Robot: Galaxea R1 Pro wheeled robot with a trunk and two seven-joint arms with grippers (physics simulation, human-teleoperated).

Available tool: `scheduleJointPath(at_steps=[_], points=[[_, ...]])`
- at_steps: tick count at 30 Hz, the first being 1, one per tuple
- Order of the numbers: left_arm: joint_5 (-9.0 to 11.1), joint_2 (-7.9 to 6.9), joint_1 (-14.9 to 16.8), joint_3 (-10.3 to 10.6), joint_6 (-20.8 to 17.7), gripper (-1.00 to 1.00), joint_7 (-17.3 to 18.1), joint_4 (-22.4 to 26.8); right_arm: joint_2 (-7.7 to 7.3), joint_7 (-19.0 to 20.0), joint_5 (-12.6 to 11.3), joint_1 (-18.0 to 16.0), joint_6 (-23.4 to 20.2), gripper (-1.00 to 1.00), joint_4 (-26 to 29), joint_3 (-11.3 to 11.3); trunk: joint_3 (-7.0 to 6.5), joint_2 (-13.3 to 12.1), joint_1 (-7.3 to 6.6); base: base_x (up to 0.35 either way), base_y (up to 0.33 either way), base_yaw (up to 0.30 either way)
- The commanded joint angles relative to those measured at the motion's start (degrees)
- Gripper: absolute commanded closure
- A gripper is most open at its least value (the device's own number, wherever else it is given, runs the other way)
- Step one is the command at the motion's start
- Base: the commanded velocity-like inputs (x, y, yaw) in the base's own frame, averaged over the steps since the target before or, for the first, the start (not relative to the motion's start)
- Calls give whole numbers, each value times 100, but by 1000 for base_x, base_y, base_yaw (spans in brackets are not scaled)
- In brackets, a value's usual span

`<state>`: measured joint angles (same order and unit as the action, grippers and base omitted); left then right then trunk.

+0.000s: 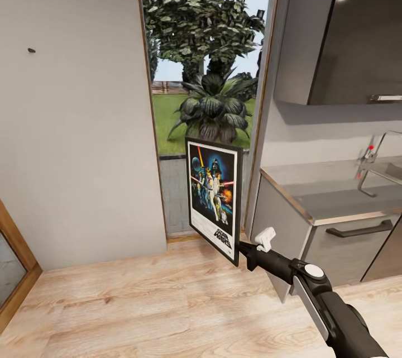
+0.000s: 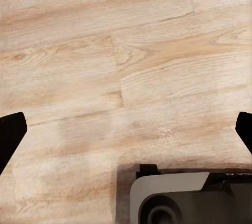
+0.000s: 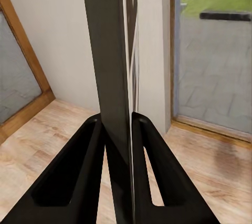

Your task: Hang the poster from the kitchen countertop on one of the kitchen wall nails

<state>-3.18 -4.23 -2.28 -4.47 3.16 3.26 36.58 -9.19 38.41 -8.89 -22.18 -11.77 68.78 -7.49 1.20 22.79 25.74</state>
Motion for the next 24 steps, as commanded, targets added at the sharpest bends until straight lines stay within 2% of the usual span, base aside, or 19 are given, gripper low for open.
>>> scheduleJointPath(at_steps=[1,15,24], points=[[-34,5,-1,-28,10,-100,34,8,-4,17,-78,-6,-63,100,3,-7,12,13,4,0,0,0],[-34,1,-1,-36,20,-100,34,11,-4,18,-78,-6,-57,100,-4,-7,12,13,4,0,5,1],[-34,3,-1,-37,13,-100,33,8,-3,12,-78,-6,-54,100,-4,-11,12,13,4,0,236,208]])
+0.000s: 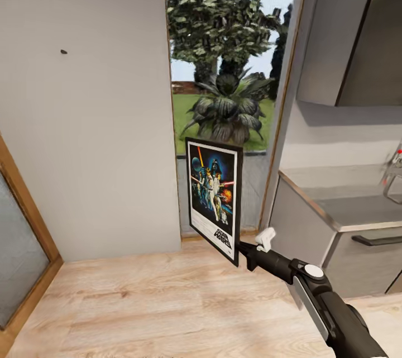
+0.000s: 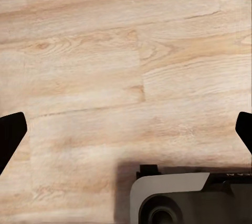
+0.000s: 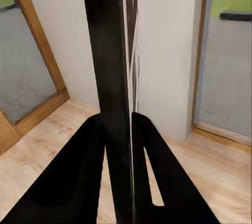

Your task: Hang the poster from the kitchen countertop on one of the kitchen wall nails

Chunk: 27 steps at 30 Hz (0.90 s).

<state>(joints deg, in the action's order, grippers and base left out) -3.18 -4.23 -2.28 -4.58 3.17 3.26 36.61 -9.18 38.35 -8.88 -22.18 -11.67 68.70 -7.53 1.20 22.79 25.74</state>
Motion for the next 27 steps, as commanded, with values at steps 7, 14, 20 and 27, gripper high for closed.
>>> scheduleJointPath(at_steps=[7,14,20,27], points=[[-34,6,0,-26,14,-100,35,6,0,15,-72,-6,-57,100,6,-11,12,13,4,0,293,274],[-34,5,0,-26,17,-100,35,6,3,14,-70,-6,-55,100,3,-12,12,13,4,0,306,277],[-34,4,0,-21,17,-100,35,7,2,14,-70,-6,-58,100,4,-12,12,13,4,3,333,277],[-34,4,0,-18,17,-100,35,10,1,14,-70,-6,-63,100,3,-12,12,13,4,98,344,106]])
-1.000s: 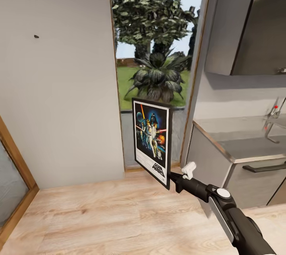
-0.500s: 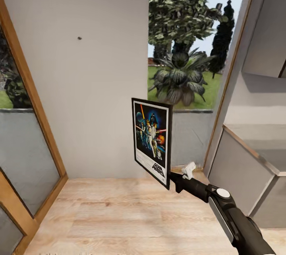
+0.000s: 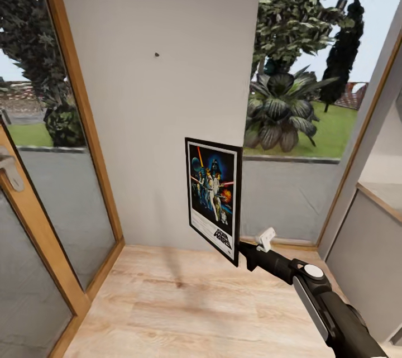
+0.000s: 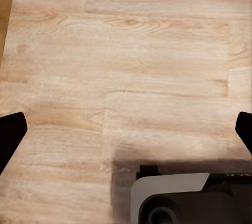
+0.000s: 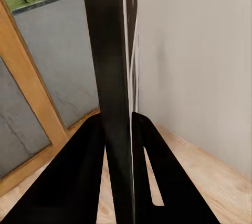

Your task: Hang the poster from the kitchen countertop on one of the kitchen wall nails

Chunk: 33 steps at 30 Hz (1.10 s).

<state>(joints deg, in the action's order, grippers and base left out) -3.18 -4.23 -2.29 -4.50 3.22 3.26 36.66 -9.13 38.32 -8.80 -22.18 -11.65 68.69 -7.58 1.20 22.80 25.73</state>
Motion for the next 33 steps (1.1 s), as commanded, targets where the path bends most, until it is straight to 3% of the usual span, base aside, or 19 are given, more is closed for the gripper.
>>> scheduleJointPath(at_steps=[1,22,33], points=[[-34,3,0,-25,12,-100,34,6,-4,18,-78,-6,-65,100,4,-7,12,12,5,141,346,19],[-34,2,0,-24,8,-100,34,6,-4,26,-84,-6,-65,100,-20,-7,12,12,5,209,309,-3],[-34,2,0,-24,7,-100,34,6,-1,27,-87,-6,-65,100,-22,-7,12,12,5,253,265,-236]])
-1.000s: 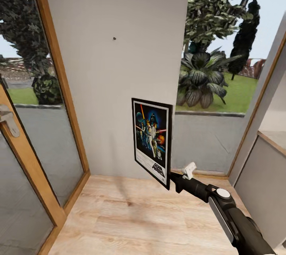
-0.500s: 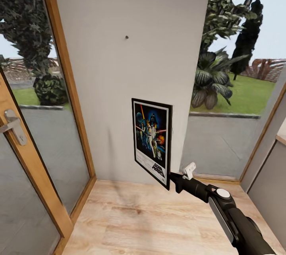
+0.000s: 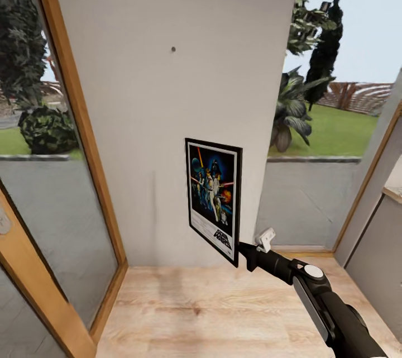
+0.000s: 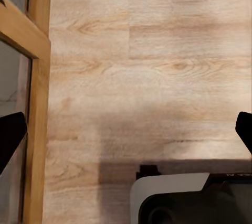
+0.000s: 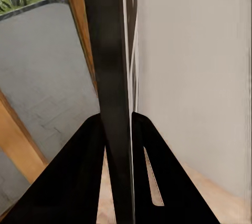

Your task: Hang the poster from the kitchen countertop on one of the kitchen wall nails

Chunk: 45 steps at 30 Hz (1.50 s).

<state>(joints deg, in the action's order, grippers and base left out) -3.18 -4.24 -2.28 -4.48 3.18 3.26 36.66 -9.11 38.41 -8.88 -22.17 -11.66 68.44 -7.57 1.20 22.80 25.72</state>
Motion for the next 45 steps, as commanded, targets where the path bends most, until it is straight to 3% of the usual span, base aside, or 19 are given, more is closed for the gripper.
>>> scheduleJointPath(at_steps=[1,11,23,24,29,36,39,42,45], points=[[-34,3,-1,-26,12,-100,34,5,-3,18,-78,-7,-64,100,3,-8,12,12,7,266,247,-297],[-34,3,-1,-29,16,-100,34,8,-3,18,-78,-7,-64,100,3,-8,12,12,7,253,100,-297],[-34,3,-1,-35,16,-100,25,8,-2,40,-103,-7,-81,100,86,-21,12,12,7,5,1,-12],[-34,3,-1,-35,16,-100,25,8,71,184,-113,-13,-769,100,834,-53,12,12,7,0,0,0],[-34,3,-1,-35,16,-100,25,1,155,597,-113,-153,-1526,100,1351,-44,12,12,7,0,0,0],[-34,3,-1,-35,16,-100,25,-1,179,1242,-115,-873,-2174,100,1468,-37,12,12,7,0,0,0],[-34,3,-1,-35,18,-100,25,-1,180,1318,-121,-1112,-2335,100,1461,-38,12,12,7,0,0,0],[-33,3,-1,-35,17,-100,25,-1,188,1454,-193,-1613,-3022,100,1455,-42,12,12,7,0,0,0],[-33,3,-1,-35,17,-100,25,-1,189,1673,-214,-1880,-3244,100,1448,-42,12,12,7,0,0,0]])
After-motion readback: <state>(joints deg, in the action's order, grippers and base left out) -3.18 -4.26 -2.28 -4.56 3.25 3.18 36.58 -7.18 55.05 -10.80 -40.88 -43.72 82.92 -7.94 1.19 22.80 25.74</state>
